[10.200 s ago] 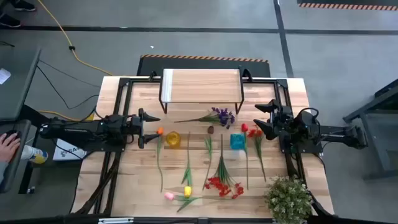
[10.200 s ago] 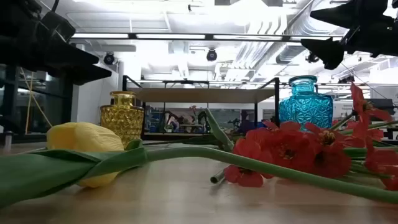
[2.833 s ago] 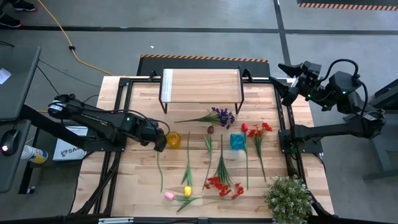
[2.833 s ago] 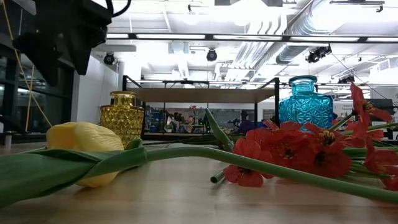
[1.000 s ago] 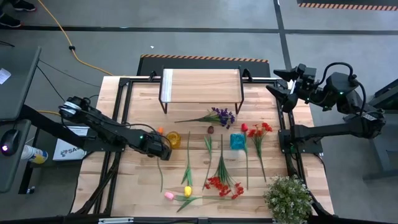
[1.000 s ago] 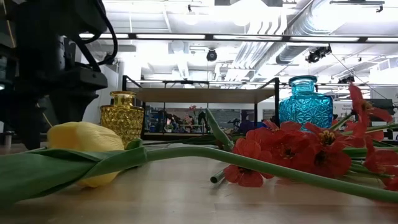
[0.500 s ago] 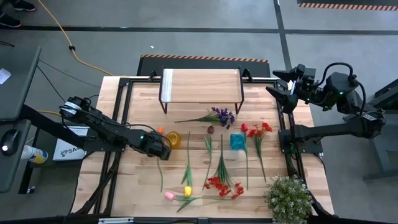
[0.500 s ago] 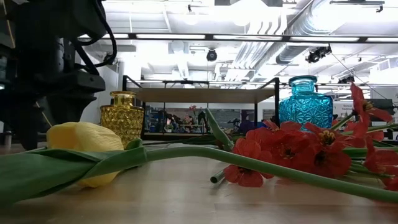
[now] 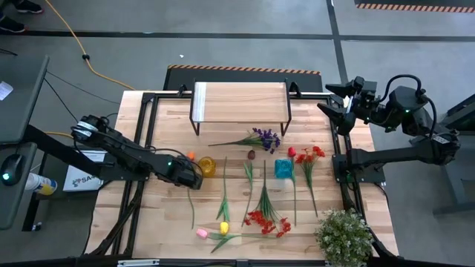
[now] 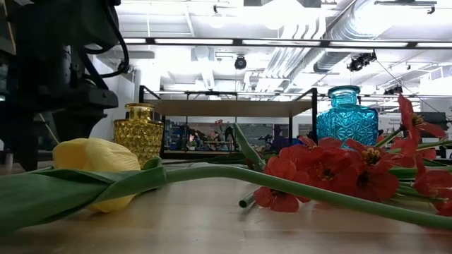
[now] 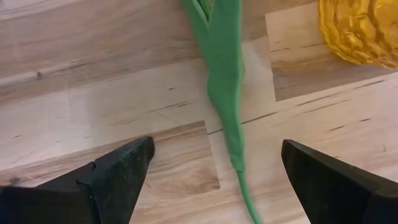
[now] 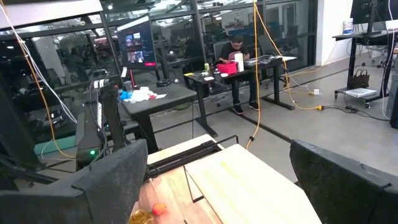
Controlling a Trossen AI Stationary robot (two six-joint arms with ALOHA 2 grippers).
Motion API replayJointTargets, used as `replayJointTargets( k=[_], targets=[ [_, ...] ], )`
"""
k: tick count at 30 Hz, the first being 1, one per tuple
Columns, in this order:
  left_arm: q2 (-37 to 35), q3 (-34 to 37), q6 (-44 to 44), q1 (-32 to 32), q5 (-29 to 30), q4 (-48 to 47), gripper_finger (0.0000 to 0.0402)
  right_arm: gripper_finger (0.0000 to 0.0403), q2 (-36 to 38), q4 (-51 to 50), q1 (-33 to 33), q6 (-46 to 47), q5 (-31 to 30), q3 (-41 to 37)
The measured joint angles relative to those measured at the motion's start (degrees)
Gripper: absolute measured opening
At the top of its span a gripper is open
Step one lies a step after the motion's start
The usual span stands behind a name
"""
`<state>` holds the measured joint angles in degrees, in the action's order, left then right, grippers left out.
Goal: Pick and place flowers into a vace then onto a shelf
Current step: Put the orange tulip into the yellow vase
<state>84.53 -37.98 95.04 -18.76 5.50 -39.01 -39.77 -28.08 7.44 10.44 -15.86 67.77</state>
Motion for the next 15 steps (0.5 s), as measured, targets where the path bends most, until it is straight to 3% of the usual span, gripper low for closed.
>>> replayJointTargets(
  k=[10,15],
  targets=[
    [3.6,-2.2,-0.3,0.0,0.4,-1.7,0.0397,0.0382,-0.1,0.0,0.0,0.0,0.0,0.0],
    [4.1,-2.7,-0.8,0.0,0.0,-3.1,0.0359,0.0382,-0.5,0.0,0.0,0.0,0.0,0.0]
  ],
)
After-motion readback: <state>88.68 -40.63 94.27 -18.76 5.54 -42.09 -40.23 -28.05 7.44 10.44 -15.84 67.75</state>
